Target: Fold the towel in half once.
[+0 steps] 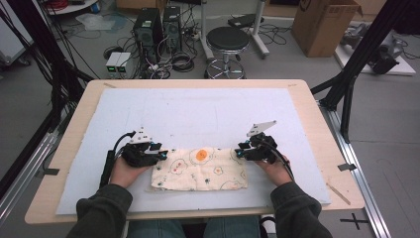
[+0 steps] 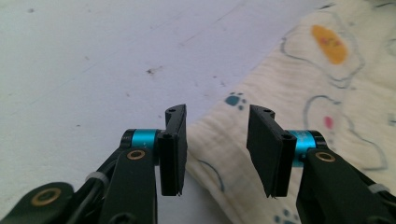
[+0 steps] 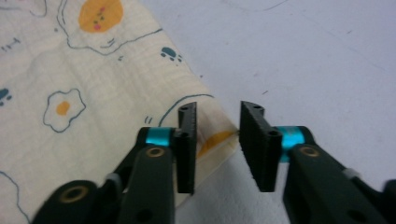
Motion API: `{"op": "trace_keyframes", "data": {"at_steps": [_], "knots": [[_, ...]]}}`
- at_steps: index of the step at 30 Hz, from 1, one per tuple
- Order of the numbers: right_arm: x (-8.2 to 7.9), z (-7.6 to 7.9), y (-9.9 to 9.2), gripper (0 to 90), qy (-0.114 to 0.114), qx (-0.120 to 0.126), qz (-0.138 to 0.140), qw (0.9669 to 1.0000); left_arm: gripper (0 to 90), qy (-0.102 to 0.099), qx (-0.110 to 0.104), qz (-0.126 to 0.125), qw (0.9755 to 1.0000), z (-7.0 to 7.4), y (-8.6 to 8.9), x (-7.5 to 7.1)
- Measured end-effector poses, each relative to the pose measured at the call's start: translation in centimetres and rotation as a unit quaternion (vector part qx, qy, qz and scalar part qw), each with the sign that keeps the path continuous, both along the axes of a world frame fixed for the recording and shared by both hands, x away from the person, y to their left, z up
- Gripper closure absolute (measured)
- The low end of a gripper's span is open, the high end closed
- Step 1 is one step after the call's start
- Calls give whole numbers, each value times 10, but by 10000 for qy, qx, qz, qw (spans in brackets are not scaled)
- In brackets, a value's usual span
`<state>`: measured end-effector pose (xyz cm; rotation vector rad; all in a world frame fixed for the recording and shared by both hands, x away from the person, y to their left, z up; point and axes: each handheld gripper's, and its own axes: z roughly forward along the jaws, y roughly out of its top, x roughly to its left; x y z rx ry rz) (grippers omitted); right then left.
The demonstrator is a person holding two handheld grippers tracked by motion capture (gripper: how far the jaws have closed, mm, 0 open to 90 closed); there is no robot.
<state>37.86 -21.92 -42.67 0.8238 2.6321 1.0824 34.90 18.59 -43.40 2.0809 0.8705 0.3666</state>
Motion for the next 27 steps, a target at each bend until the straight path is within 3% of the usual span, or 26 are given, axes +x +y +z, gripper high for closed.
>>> {"op": "trace_keyframes", "data": {"at_steps": [2, 3, 4, 7, 11, 15, 20, 22, 24, 26, 27], "knots": [[1, -1, 2, 794, -55, -104, 71, 9999, 663, 8, 229, 61, 9997, -4, -2, 4], [1, -1, 2, 794, -55, -104, 71, 9999, 709, 8, 229, 61, 9997, -4, -2, 4], [2, -2, 1, 854, 38, -94, 78, 9999, 743, -39, 272, 67, 9996, -6, -2, 4], [3, 0, -2, 861, 49, -41, 33, 10000, 835, -109, 353, 84, 9993, -6, -2, 5], [4, 4, -6, 864, 14, 106, -73, 9999, 862, -216, 362, 122, 9990, -6, -2, 4], [7, 6, -5, 864, -15, 90, -167, 9998, 868, -379, 251, 268, 9986, -3, -1, 4], [12, 0, -4, 861, 72, 56, -370, 9993, 863, -345, 245, 307, 9986, -6, -2, 6], [15, -3, -3, 819, 90, -7, -483, 9988, 812, -382, 190, 356, 9985, -3, 0, 5], [14, -1, -4, 751, -12, -35, -585, 9983, 767, -436, 40, 365, 9984, 2, 3, 3], [13, 1, -6, 745, -37, 21, -598, 9982, 732, -474, -8, 338, 9983, 4, 5, 1], [8, 6, -8, 721, -43, 180, -566, 9982, 721, -483, -192, 259, 9983, 9, 7, -3]]}}
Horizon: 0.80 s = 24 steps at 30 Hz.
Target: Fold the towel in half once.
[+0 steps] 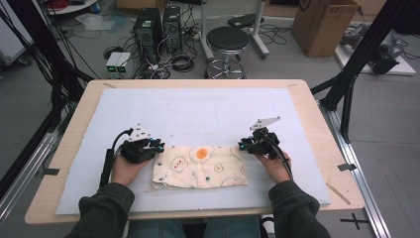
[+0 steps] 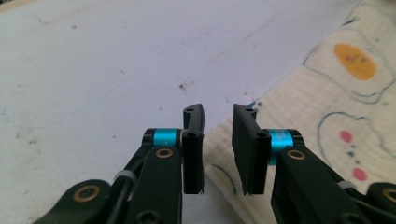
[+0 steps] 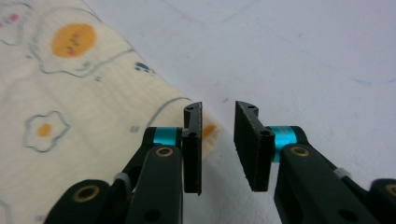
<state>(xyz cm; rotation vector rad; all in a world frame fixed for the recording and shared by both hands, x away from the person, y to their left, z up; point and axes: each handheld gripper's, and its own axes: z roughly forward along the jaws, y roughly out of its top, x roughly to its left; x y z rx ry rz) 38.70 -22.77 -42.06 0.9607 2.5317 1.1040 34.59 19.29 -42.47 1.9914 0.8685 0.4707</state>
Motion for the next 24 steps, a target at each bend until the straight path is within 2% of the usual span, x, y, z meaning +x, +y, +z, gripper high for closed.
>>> {"op": "trace_keyframes", "data": {"at_steps": [3, 4, 5, 6, 7, 8, 10, 11, 12, 13, 14, 15, 16, 19, 21, 24], "knots": [[-10, 8, 0, 704, -110, 176, 197, 9996, 715, -77, -122, -257, 9996, 7, 0, -9], [-13, 10, 1, 694, -103, 298, 323, 9990, 714, -77, -122, -257, 9996, 7, 0, -9], [-17, 11, 3, 691, -49, 379, 455, 9982, 713, -58, -187, -513, 9985, 10, -3, -16], [-22, 12, 5, 688, -36, 412, 549, 9976, 714, -28, -200, -647, 9977, 10, -4, -20], [-22, 12, 5, 688, -36, 412, 549, 9976, 714, -28, -200, -647, 9977, 10, -4, -20], [-30, 10, 10, 684, 32, 545, 796, 9953, 714, 7, -163, -894, 9959, 9, -8, -29], [-37, 7, 17, 670, 108, 572, 1002, 9933, 713, 109, -23, -1129, 9935, 8, -13, -35], [-41, 5, 20, 662, 171, 582, 1078, 9923, 712, 96, -44, -1224, 9924, 7, -15, -39], [-41, 5, 20, 662, 171, 582, 1078, 9923, 713, 96, -44, -1224, 9924, 7, -15, -39], [-45, 3, 23, 658, 188, 548, 1169, 9914, 713, 67, -59, -1284, 9917, 6, -16, -43], [-50, 1, 29, 648, 140, 382, 1286, 9909, 713, 105, 129, -1326, 9910, 2, -18, -47], [-52, -1, 30, 645, 154, 341, 1331, 9904, 713, 105, 129, -1326, 9910, 2, -18, -47], [-53, -3, 31, 638, 178, 312, 1371, 9899, 713, 185, 200, -1332, 9907, -5, -17, -49], [-56, -7, 31, 615, 184, 136, 1464, 9890, 703, 238, 274, -1328, 9905, -10, -14, -52], [-58, -10, 30, 608, 163, 24, 1477, 9889, 687, 263, 395, -1313, 9902, -11, -12, -53], [-60, -14, 28, 587, 116, -256, 1510, 9881, 667, 325, 478, -1308, 9897, -15, -11, -54]]}}
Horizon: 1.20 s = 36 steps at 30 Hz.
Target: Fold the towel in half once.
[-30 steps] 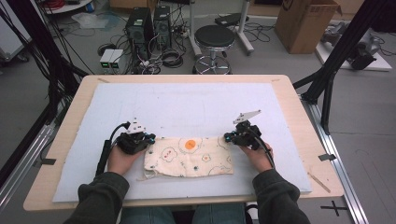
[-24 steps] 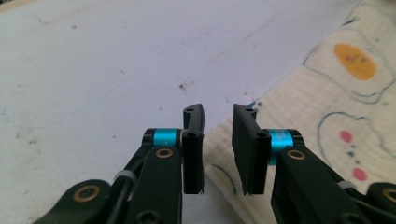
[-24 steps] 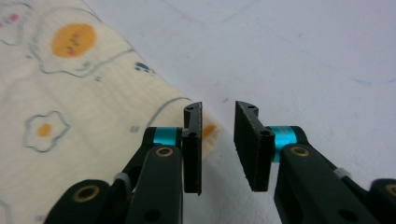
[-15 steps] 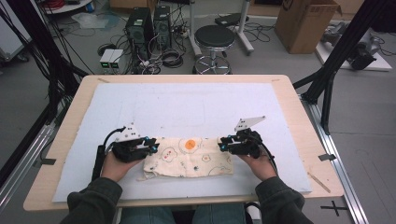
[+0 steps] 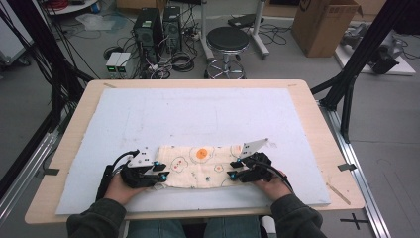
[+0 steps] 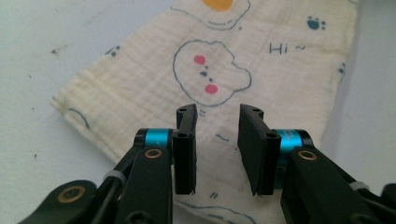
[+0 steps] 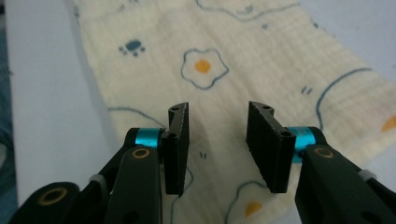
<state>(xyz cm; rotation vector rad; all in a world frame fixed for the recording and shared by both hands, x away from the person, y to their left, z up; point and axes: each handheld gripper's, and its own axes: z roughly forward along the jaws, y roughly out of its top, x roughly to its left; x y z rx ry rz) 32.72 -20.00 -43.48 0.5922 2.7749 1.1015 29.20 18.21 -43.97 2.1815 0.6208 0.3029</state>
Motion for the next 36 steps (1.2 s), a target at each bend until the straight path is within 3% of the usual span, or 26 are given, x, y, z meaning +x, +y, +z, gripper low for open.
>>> {"op": "trace_keyframes", "data": {"at_steps": [4, 11, 19, 28, 36], "knots": [[-3, -1, -3, 556, -138, -49, 56, 9999, 648, 2, 36, 5, 10000, -3, 1, -2], [-6, -4, -10, 527, -211, 83, 58, 9997, 645, -55, 39, 27, 10000, -5, 2, -4], [-8, -5, -10, 483, -182, 138, -13, 9997, 603, 9, -100, 110, 9999, -3, 5, -4], [-8, 6, -19, 401, -192, 716, -371, 9966, 528, -33, -385, 223, 9990, 6, 7, -6], [-6, 11, -22, 352, -255, 862, -562, 9944, 474, -64, -531, 300, 9981, 11, 8, -6]]}}
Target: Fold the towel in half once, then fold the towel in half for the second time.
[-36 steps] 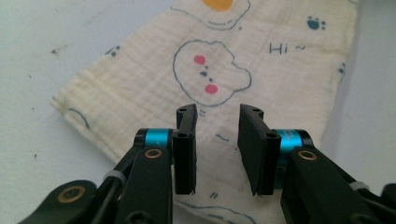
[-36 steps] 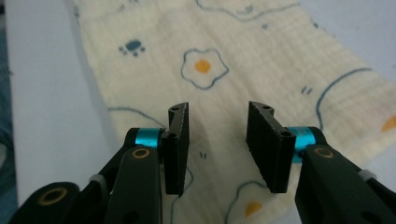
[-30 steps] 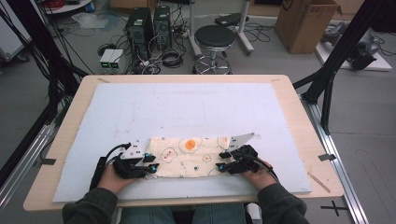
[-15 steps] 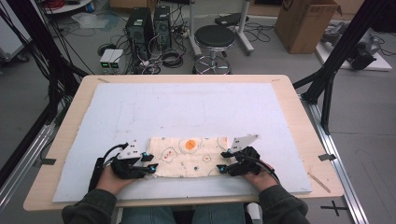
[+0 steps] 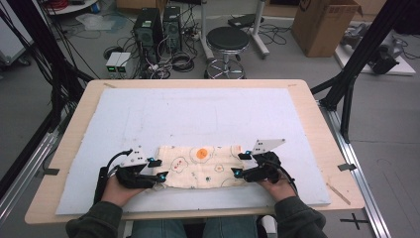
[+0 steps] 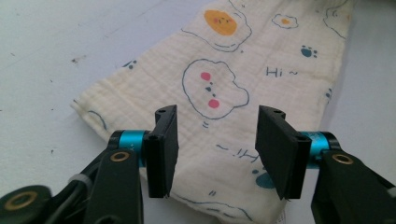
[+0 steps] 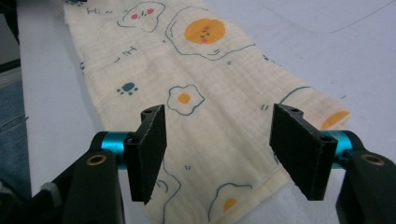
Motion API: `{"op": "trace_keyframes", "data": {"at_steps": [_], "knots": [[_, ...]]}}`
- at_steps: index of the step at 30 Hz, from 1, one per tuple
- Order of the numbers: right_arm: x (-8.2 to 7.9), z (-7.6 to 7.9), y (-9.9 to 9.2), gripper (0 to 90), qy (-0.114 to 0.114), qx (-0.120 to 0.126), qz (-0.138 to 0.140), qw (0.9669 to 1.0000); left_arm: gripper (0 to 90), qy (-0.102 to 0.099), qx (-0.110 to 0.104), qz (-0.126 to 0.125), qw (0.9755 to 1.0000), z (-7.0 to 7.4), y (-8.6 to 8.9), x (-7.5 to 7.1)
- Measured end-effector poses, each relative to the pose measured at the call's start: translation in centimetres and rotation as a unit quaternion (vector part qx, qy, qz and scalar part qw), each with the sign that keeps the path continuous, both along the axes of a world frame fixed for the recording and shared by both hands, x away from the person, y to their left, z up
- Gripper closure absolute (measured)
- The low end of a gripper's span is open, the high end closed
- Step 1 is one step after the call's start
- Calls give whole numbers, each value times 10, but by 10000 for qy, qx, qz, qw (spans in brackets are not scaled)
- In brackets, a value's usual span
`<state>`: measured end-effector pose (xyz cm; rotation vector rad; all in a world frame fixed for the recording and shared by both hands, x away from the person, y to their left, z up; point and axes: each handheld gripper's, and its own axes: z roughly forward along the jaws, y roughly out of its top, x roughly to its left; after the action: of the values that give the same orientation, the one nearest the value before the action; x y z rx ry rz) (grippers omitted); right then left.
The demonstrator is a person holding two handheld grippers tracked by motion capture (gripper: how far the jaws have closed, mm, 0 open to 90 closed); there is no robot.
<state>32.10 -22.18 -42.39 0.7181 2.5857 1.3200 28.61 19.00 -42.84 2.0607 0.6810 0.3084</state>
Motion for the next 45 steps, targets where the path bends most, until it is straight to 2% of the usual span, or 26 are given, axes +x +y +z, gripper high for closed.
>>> {"op": "trace_keyframes", "data": {"at_steps": [6, 8, 14, 30, 45], "knots": [[-1, 3, -2, 318, -98, 41, -103, 9999, 431, -56, -45, 119, 9999, 4, 2, 0], [-1, 4, -2, 294, -127, 37, -165, 9998, 422, -67, -136, 186, 9997, 5, 3, 1], [0, 4, -3, 278, -104, 68, -281, 9995, 400, -64, -191, 262, 9995, 7, 5, 1], [1, 5, -6, 241, -104, 120, -367, 9992, 396, -132, -176, 223, 9995, 8, 4, 1], [0, 5, -5, 239, -125, 103, -393, 9991, 394, -98, -178, 234, 9995, 8, 4, 1]]}}
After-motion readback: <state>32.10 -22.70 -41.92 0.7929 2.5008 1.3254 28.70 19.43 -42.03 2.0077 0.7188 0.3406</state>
